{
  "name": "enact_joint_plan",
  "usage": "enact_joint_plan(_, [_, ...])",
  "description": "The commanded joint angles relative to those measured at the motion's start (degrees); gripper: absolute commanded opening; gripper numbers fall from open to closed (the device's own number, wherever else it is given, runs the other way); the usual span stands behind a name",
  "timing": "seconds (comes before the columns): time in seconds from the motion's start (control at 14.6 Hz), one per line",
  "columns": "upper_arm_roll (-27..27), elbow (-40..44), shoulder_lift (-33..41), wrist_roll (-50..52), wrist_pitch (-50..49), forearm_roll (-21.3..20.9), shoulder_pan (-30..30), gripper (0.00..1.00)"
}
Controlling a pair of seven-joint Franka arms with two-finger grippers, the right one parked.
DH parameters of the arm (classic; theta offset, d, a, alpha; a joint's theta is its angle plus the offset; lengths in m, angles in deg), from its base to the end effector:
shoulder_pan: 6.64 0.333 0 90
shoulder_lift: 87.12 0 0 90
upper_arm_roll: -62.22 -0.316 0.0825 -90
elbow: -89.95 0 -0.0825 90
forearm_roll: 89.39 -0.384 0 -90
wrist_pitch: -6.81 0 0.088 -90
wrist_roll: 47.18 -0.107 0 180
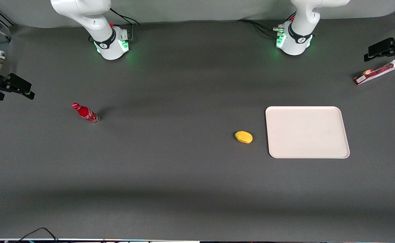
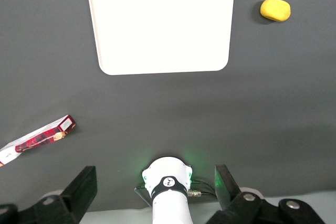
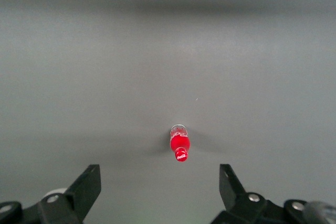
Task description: Place red cookie box on tray
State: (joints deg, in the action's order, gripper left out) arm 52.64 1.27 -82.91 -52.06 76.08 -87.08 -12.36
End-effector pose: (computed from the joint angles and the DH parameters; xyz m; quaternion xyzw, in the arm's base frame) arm 0.4895 0.0314 0.6466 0.9907 -0.0144 -0.1304 0.0357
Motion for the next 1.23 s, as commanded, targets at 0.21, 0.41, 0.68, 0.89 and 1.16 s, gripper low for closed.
enact_joint_plan(0.21, [1.66, -2.46, 3.0, 0.13, -0.11, -2.57, 0.36, 1.0])
enact_joint_plan(0.41, [1.84, -2.46, 3.0, 0.75, 0.68, -3.27, 0.36, 1.0])
enact_joint_plan(0.68, [2.89, -3.07, 3.18, 0.84, 1.3, -4.85, 0.27, 1.0])
enact_joint_plan(0.89, [2.63, -3.16, 3.18, -0.12, 0.25, -4.94, 0.71, 1.0])
enact_joint_plan(1.16, [-5.6, -3.16, 2.13, -16.23, 1.99, -10.37, 0.89, 1.0])
